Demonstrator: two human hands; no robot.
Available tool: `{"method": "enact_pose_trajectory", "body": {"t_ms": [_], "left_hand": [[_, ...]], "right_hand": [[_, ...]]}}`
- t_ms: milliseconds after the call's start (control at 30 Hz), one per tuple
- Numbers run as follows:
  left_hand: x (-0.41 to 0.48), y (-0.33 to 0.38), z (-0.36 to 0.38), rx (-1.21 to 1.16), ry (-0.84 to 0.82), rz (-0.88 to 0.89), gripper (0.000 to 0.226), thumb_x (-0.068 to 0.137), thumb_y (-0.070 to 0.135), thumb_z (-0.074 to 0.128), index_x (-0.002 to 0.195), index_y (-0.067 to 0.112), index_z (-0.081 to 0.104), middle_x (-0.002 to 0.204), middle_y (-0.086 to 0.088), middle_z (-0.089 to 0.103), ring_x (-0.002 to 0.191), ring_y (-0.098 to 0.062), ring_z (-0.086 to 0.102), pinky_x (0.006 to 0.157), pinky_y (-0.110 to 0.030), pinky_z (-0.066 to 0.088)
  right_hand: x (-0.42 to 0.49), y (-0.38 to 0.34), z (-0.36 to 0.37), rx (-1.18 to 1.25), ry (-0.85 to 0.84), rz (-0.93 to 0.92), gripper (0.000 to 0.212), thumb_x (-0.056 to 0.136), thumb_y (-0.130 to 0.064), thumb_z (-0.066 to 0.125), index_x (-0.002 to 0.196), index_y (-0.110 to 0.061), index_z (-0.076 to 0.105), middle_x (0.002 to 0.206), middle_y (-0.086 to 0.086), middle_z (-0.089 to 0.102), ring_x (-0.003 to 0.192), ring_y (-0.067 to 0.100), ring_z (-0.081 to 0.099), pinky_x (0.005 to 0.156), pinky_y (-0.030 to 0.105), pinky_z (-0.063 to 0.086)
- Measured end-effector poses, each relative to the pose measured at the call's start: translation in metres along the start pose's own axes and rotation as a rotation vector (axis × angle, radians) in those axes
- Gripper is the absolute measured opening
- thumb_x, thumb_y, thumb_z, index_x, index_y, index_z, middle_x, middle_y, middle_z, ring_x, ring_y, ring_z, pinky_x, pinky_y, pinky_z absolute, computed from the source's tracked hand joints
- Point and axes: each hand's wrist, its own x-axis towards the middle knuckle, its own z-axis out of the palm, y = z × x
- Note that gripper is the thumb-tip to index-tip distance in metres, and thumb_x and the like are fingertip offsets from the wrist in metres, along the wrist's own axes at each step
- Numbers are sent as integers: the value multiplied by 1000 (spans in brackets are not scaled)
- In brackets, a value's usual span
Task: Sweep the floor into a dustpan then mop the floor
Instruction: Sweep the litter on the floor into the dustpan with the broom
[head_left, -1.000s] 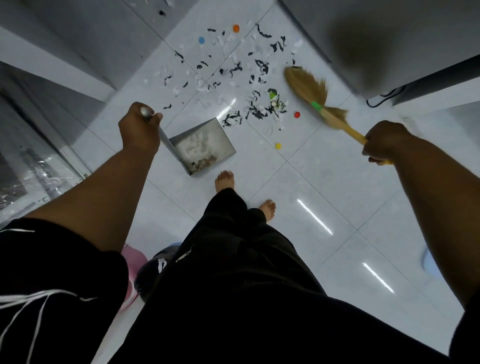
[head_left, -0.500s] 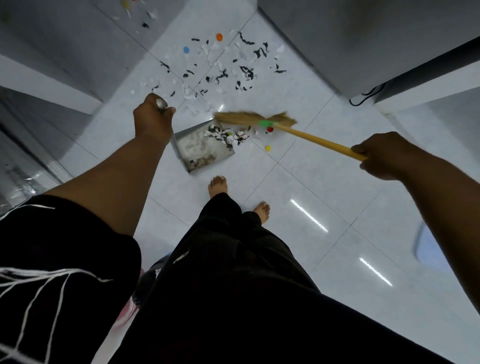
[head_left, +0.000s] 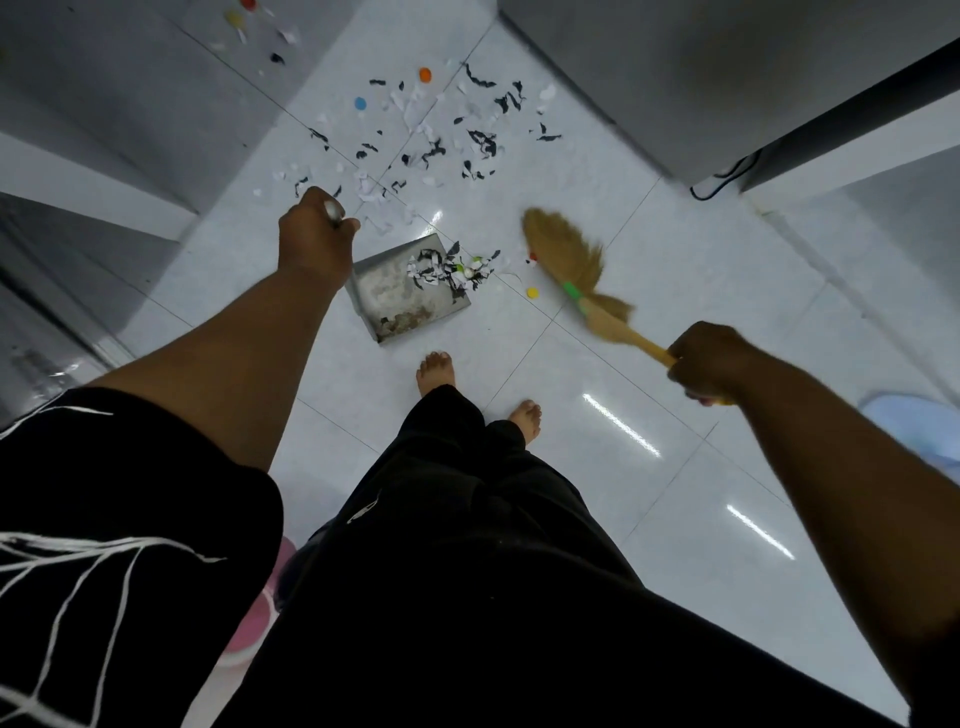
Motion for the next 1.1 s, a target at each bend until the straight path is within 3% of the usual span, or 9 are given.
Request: {"method": "enact_pose_trajectory", "body": {"t_ms": [167, 300, 433, 600, 700, 800, 900, 1100], "left_hand": [[-2, 0, 6, -12, -23, 40, 14, 92, 13, 62, 92, 16, 48, 92, -2, 53, 87, -15, 51, 76, -22, 41], [-1, -7, 7, -60, -26, 5, 19, 90, 13, 63, 83, 22, 48, 82, 3, 52, 86, -16, 51, 75, -24, 43], [1, -20, -2, -178, -13, -92, 22, 89, 7, 63, 79, 22, 50, 74, 11, 48, 85, -17, 53, 86, -35, 52], [-8, -35, -13, -199, 22, -133, 12, 88, 16, 66, 88, 20, 54, 81, 4, 55, 81, -18, 54, 72, -29, 50], [-17, -43, -19, -201, 50, -124, 11, 89, 17, 65, 90, 19, 54, 77, 6, 54, 80, -18, 55, 65, -26, 49], [-22, -50, -27, -186, 69, -122, 11, 90, 17, 65, 91, 20, 55, 90, -2, 58, 82, -20, 56, 74, -33, 54], [-24, -54, -32, -176, 74, -131, 10, 90, 17, 64, 91, 21, 55, 90, -3, 58, 80, -21, 56, 71, -34, 54], [-33, -59, -22, -135, 42, -104, 9, 91, 10, 62, 93, 17, 56, 89, -4, 57, 84, -19, 56, 80, -32, 52]], "right_hand": [[-19, -36, 21, 147, -65, -121, 20, 86, -6, 55, 100, -5, 68, 71, 13, 66, 50, 22, 63, 46, 22, 47], [-38, -38, 6, 200, -64, -182, 31, 88, -11, 56, 119, -13, 63, 64, 6, 62, 43, 15, 57, 44, 21, 43], [-61, -17, -19, 153, -41, -202, 21, 90, -15, 57, 108, -16, 67, 55, 4, 61, 34, 7, 53, 38, 18, 38], [-75, 13, -45, 133, 30, -158, 22, 90, -17, 61, 111, -21, 67, 46, -1, 59, 31, 5, 51, 34, 15, 36], [-70, 17, -51, 121, 55, -133, 21, 90, -16, 61, 110, -19, 67, 51, 2, 62, 33, 8, 52, 37, 20, 39], [-60, 9, -47, 67, 67, -100, 15, 88, -14, 59, 99, -15, 69, 55, 6, 64, 37, 14, 55, 44, 22, 41], [-52, -8, -32, 3, 43, -71, 14, 87, -10, 55, 89, -9, 69, 58, 8, 66, 42, 17, 61, 45, 22, 42], [-48, -44, 12, 6, -93, -111, 17, 87, -6, 53, 94, -5, 68, 70, 13, 69, 52, 21, 66, 44, 20, 44]]}}
